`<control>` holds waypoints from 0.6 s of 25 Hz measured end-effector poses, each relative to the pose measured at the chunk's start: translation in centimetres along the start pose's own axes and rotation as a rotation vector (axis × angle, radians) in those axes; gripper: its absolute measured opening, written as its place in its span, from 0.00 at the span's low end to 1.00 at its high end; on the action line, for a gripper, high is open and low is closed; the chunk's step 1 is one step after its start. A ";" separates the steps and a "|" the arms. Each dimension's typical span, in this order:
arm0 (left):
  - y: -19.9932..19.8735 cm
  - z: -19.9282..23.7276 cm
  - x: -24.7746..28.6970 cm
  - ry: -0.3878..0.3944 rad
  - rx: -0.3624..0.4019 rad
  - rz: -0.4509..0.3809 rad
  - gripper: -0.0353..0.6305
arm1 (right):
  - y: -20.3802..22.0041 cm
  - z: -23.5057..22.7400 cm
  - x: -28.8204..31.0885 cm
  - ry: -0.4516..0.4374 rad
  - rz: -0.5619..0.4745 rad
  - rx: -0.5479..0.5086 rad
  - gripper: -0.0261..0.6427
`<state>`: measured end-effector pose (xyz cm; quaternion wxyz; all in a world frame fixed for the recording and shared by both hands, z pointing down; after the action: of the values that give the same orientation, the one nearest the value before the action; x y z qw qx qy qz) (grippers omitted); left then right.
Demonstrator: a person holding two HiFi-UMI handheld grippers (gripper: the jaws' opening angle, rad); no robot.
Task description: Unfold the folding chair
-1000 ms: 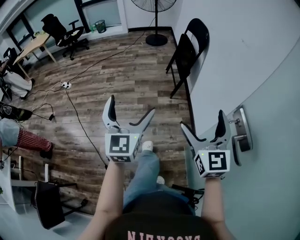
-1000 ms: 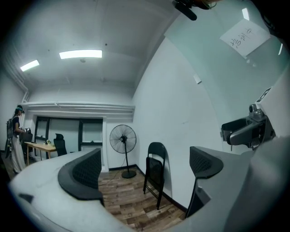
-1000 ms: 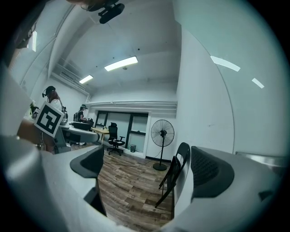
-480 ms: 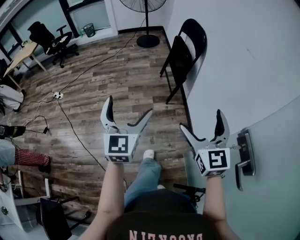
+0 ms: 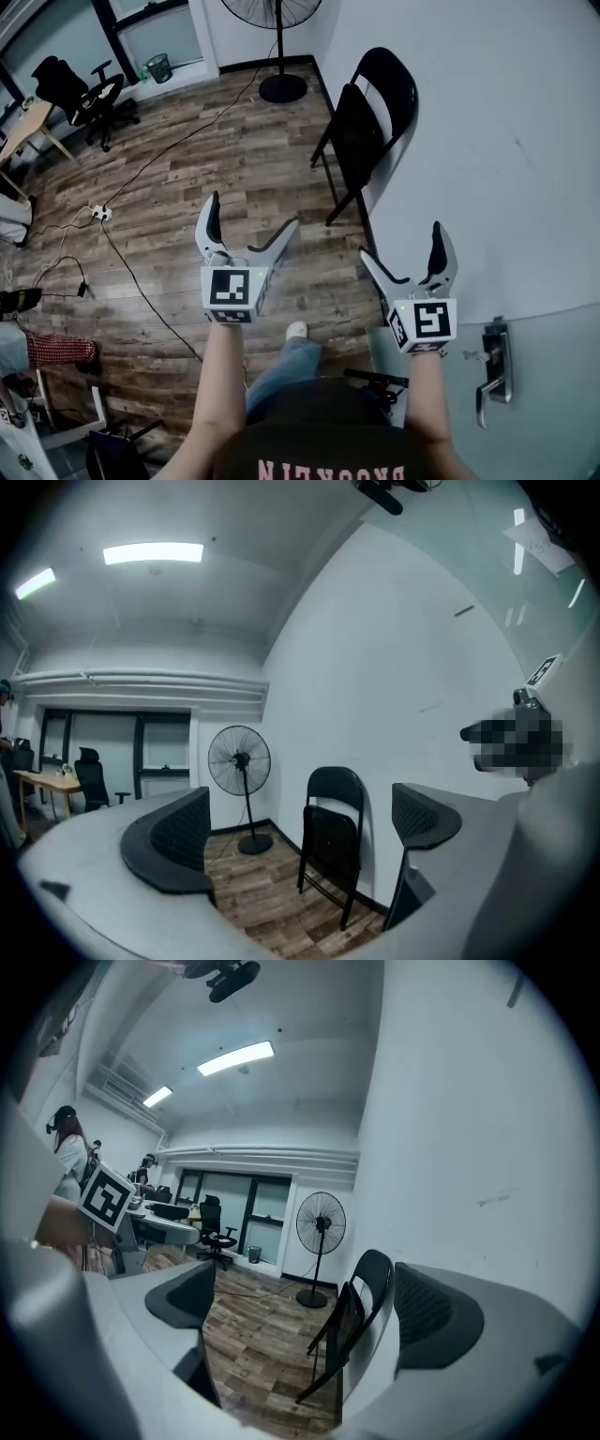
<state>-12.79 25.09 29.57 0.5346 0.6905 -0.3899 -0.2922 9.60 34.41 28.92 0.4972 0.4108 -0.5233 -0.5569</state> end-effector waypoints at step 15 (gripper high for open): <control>1.8 5.3 8.0 0.077 -0.019 0.006 0.91 | -0.5 -2.6 7.7 0.112 0.062 -0.008 0.90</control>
<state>-13.33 15.38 30.05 0.5567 0.6948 -0.3683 -0.2677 10.78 26.38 28.67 0.5442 0.4229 -0.5052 -0.5194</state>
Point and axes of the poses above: the fingertips, and each gripper's own axes: x forward along the fingers, z to its left, y out of its underside, the point moved 2 cm from there along -x, backward along the fingers, and after that the axes turned 6 degrees about x, right-handed, at the moved point
